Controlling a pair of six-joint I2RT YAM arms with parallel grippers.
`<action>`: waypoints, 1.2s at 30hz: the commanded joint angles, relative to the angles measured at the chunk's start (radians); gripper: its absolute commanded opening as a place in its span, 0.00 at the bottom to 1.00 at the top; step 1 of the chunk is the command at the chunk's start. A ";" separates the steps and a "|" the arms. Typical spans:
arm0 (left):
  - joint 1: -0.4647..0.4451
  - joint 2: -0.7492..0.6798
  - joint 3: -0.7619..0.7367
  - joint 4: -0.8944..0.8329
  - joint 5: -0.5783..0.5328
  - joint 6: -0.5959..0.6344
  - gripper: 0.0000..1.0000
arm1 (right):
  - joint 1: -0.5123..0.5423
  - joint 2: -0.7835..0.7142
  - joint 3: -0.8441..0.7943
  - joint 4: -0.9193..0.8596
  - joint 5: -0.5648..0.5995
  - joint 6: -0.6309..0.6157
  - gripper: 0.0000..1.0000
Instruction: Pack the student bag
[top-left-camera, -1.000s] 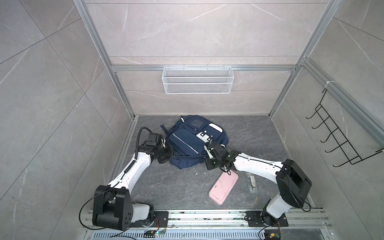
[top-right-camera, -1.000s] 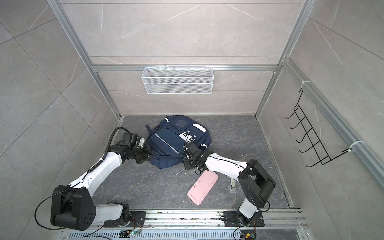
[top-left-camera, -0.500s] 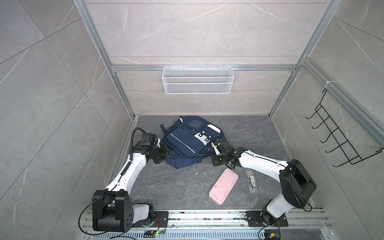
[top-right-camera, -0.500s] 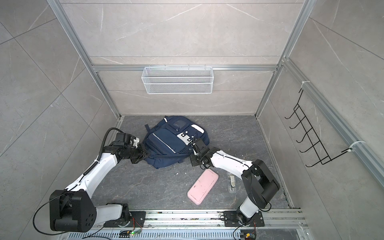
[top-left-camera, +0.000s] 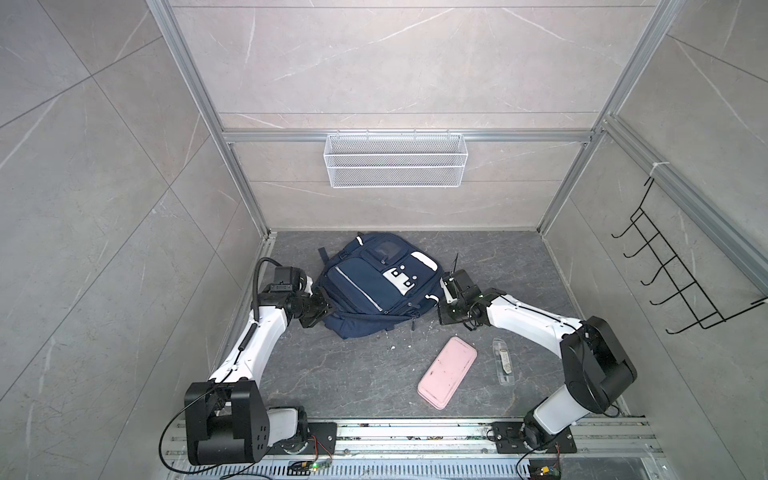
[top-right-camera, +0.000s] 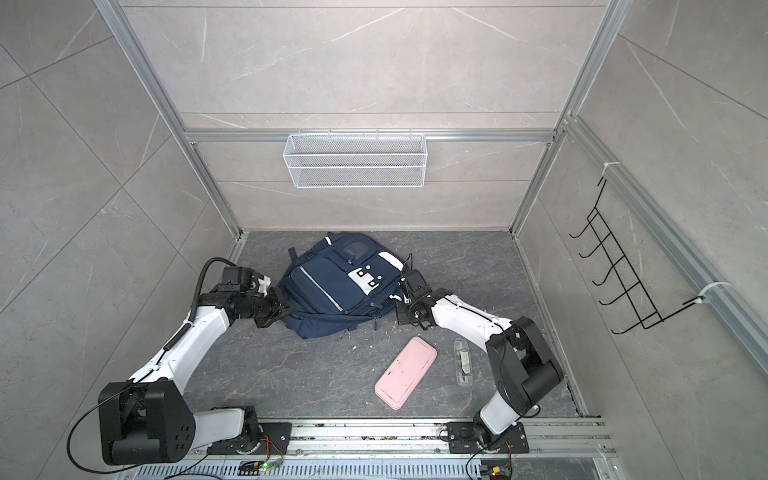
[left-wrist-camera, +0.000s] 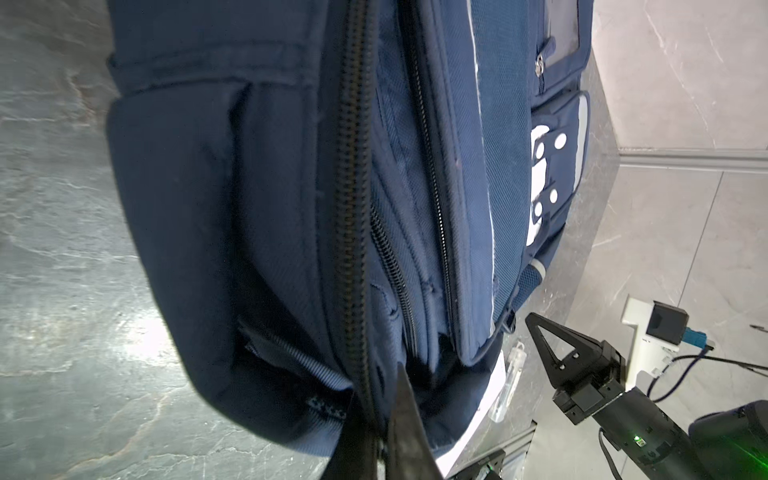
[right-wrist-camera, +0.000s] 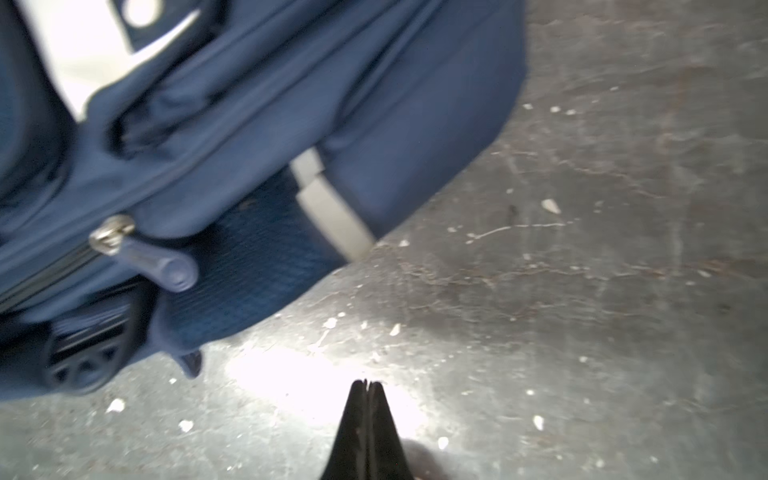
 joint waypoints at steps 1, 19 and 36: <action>-0.006 -0.034 -0.010 0.060 0.016 0.013 0.00 | 0.002 -0.002 -0.006 -0.039 0.042 0.016 0.00; -0.322 0.128 -0.044 0.124 -0.162 -0.039 0.00 | 0.003 -0.028 0.057 -0.027 -0.091 -0.015 0.46; -0.327 0.095 -0.199 0.160 -0.199 -0.068 0.00 | 0.001 0.182 0.266 -0.010 -0.134 -0.022 0.55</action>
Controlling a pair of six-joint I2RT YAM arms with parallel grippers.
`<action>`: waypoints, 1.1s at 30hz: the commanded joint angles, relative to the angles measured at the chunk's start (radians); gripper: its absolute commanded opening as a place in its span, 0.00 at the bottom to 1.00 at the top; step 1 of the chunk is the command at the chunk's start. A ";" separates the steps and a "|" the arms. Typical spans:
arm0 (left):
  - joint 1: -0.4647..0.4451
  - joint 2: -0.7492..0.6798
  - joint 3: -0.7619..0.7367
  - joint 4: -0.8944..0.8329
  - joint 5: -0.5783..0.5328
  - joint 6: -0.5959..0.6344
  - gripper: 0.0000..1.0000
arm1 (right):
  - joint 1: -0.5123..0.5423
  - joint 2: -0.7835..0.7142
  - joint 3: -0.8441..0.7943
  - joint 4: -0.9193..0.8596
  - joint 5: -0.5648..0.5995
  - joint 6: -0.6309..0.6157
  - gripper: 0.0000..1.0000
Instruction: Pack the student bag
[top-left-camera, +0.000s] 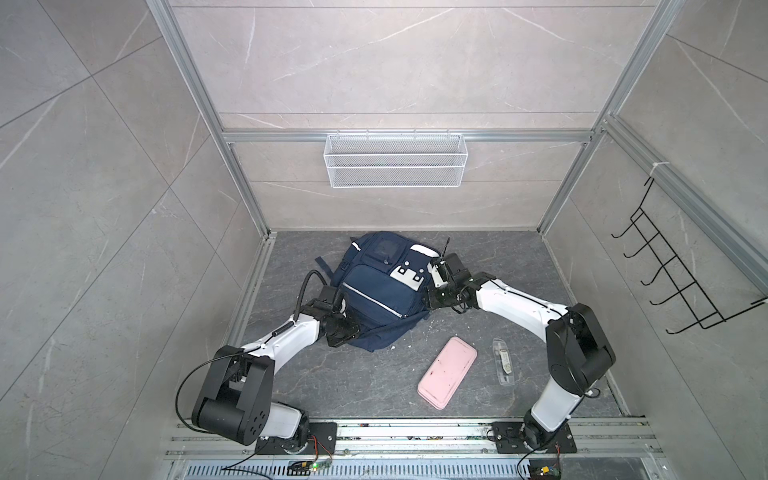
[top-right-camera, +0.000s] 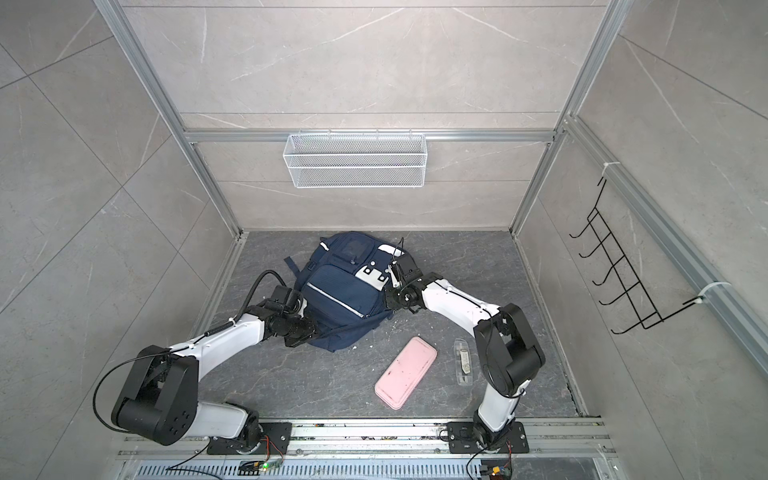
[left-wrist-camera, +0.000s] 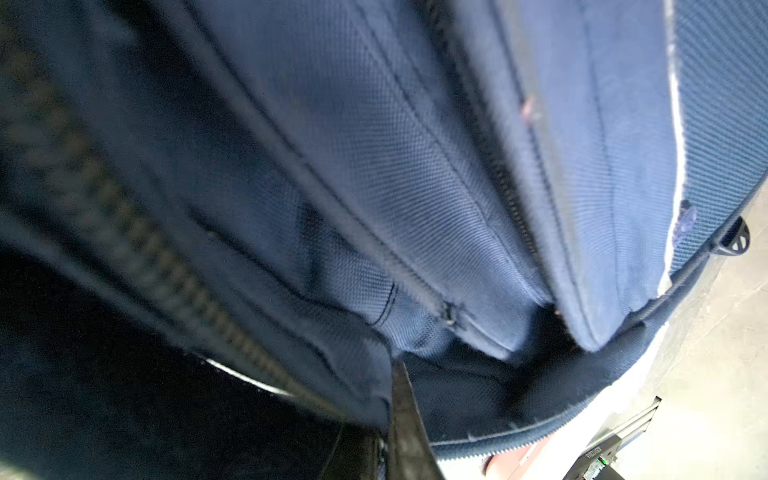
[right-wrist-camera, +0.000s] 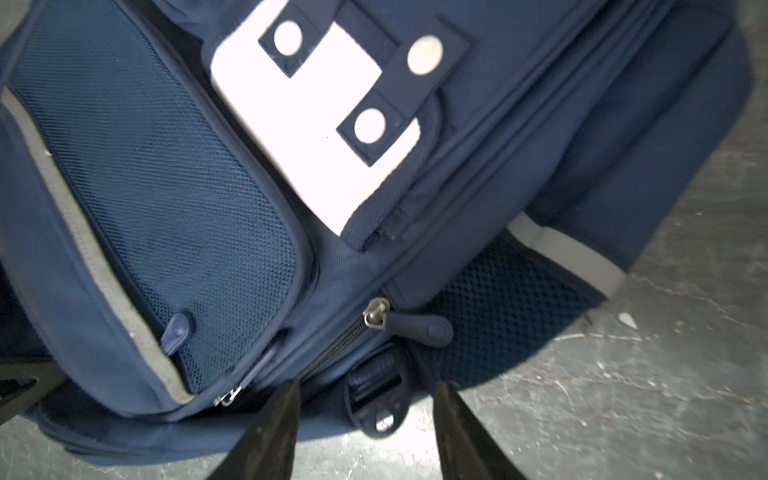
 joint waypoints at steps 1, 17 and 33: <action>-0.003 -0.032 -0.015 -0.042 -0.015 -0.007 0.00 | 0.001 0.044 0.047 0.003 -0.016 -0.012 0.55; -0.003 -0.176 0.211 -0.179 0.001 0.053 0.37 | 0.001 0.028 0.029 -0.004 -0.009 -0.004 0.55; -0.038 0.045 0.219 0.019 0.102 -0.087 0.50 | 0.001 -0.195 -0.099 -0.026 0.010 0.016 0.54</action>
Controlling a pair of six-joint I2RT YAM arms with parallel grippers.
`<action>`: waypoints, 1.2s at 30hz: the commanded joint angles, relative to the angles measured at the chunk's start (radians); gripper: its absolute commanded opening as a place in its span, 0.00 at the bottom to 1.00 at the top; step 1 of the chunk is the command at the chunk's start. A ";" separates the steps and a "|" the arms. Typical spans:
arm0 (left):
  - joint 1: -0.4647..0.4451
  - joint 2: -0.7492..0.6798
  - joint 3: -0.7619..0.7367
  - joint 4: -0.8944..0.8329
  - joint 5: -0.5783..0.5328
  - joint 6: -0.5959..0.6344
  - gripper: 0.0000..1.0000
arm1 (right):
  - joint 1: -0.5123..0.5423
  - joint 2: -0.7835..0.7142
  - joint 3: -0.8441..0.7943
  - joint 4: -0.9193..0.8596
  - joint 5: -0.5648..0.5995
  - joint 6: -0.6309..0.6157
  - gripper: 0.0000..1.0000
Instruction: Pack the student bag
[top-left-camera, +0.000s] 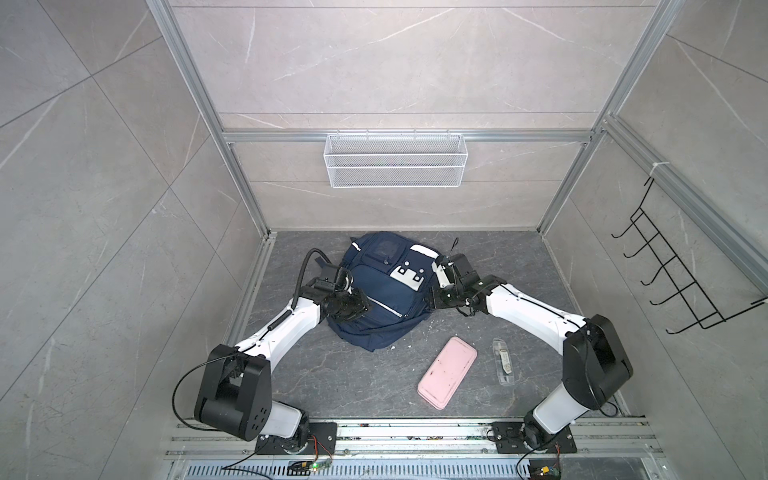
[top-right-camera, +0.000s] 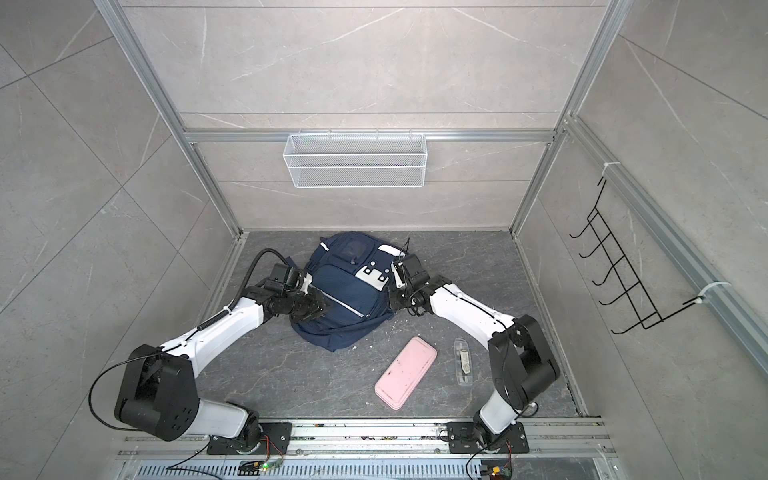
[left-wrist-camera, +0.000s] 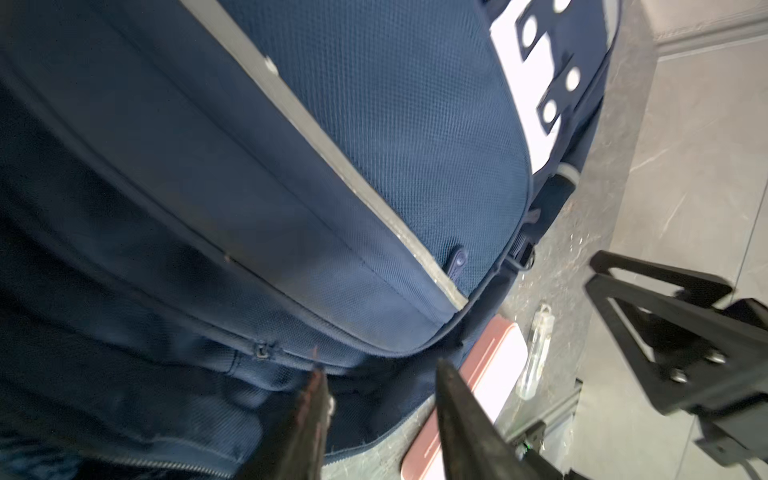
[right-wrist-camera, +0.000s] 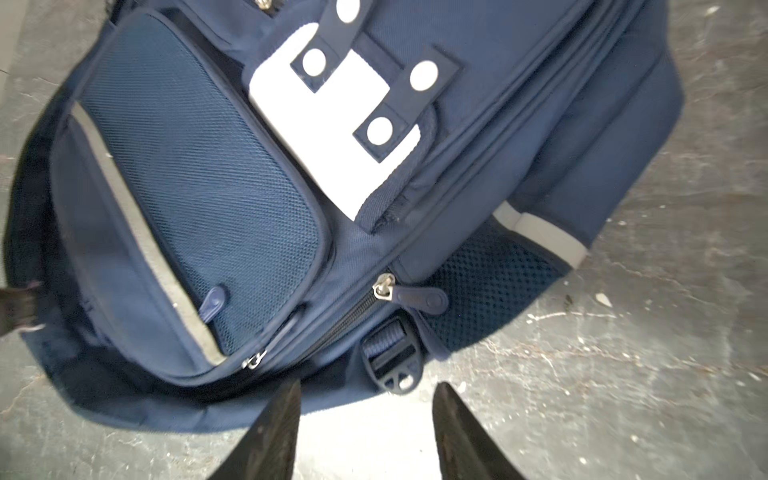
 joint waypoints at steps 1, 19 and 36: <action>-0.015 0.014 -0.011 0.065 0.024 -0.051 0.51 | 0.000 -0.064 -0.031 -0.031 0.015 0.011 0.54; -0.040 0.041 -0.048 0.107 0.007 -0.103 0.51 | 0.001 -0.152 -0.069 -0.051 0.028 0.020 0.54; -0.043 0.081 -0.042 0.145 -0.024 -0.100 0.50 | 0.001 -0.138 -0.079 -0.034 0.016 0.037 0.54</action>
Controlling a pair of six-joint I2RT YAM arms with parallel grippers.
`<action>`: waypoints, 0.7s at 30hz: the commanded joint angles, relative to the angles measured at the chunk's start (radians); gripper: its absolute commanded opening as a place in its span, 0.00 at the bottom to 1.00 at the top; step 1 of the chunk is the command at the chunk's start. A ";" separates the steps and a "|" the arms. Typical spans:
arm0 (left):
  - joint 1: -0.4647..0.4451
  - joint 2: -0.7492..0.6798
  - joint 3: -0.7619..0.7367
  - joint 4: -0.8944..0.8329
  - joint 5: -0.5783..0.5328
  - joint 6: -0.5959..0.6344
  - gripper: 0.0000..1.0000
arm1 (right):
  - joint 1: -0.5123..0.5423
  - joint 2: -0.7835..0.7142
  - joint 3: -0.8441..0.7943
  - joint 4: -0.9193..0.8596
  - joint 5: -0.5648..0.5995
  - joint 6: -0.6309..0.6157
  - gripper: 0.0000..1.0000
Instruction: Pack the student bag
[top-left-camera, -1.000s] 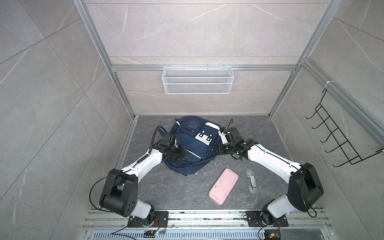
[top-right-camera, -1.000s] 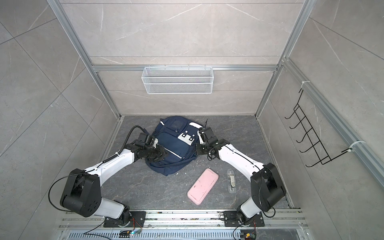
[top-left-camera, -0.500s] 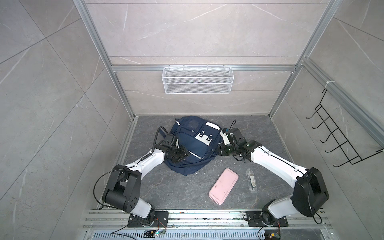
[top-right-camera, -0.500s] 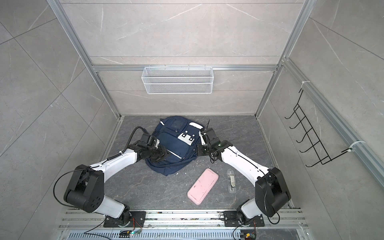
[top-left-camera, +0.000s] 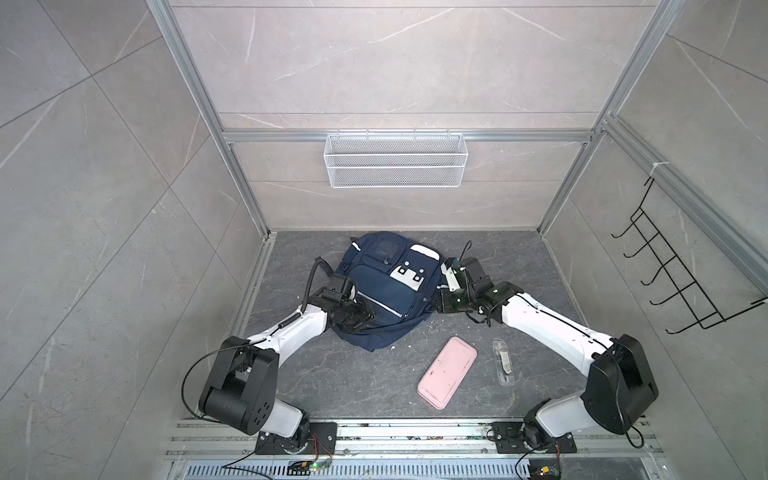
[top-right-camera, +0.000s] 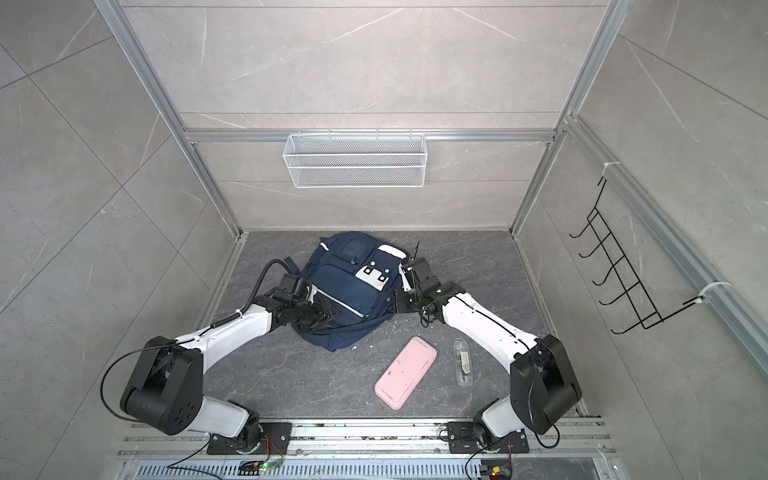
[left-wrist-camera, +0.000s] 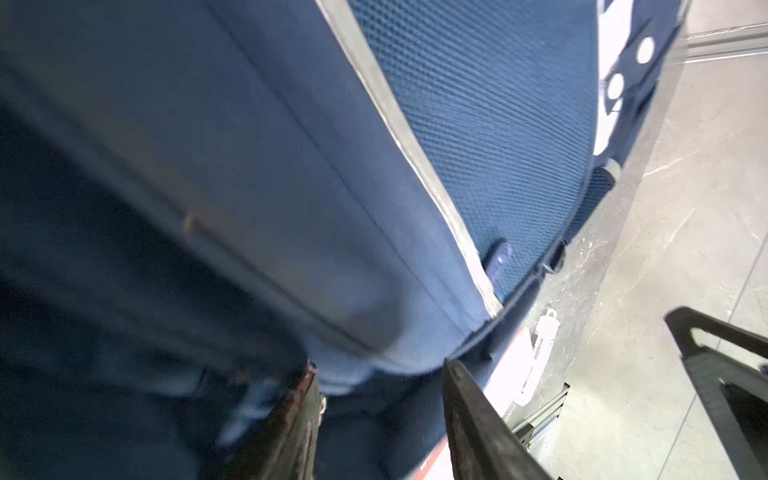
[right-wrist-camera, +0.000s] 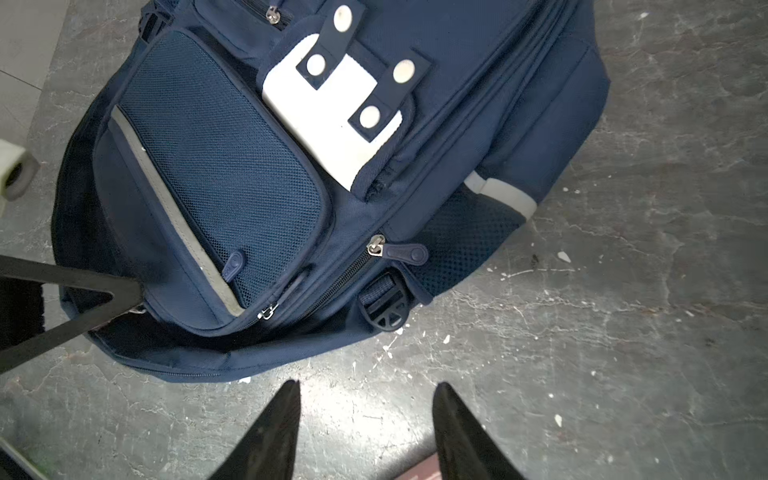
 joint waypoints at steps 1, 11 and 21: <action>-0.003 0.046 0.057 0.031 -0.019 0.003 0.50 | 0.001 -0.013 -0.010 -0.001 0.006 0.014 0.54; -0.003 0.134 0.154 0.058 0.007 0.000 0.16 | 0.001 -0.031 -0.032 -0.005 0.010 0.011 0.53; -0.003 0.035 0.267 -0.020 0.060 0.017 0.00 | 0.001 0.005 -0.039 0.050 -0.016 0.011 0.53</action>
